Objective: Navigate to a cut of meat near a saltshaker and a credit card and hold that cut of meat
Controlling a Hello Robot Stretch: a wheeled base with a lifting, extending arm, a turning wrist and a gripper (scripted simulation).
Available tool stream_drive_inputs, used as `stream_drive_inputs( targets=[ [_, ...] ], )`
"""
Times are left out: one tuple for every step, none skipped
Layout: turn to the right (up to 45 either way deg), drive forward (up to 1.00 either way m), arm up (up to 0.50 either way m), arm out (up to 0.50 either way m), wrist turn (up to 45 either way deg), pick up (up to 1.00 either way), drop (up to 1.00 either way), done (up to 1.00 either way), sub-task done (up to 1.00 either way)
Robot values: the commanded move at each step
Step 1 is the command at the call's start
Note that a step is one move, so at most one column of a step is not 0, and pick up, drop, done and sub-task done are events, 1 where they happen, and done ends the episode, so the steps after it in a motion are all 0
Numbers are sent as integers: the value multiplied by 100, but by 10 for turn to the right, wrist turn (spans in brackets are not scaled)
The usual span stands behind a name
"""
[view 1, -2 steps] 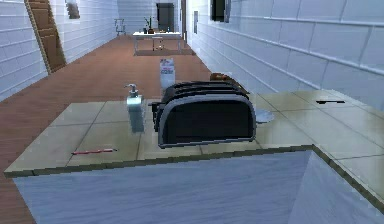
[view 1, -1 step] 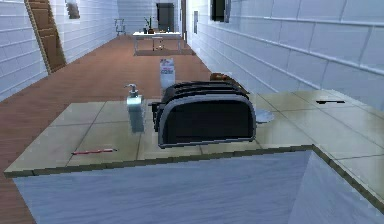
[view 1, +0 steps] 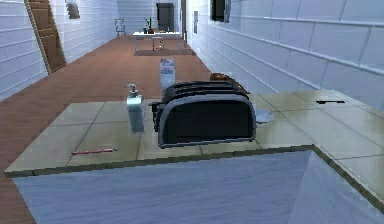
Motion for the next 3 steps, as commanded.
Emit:
stream_drive_inputs(
  targets=[
    [0, 0, 0, 0, 0, 100, 0, 0, 0],
    [0, 0, 10, 0, 0, 0, 0, 0, 0],
    [0, 0, 0, 0, 0, 0, 0, 100, 0]
  ],
)
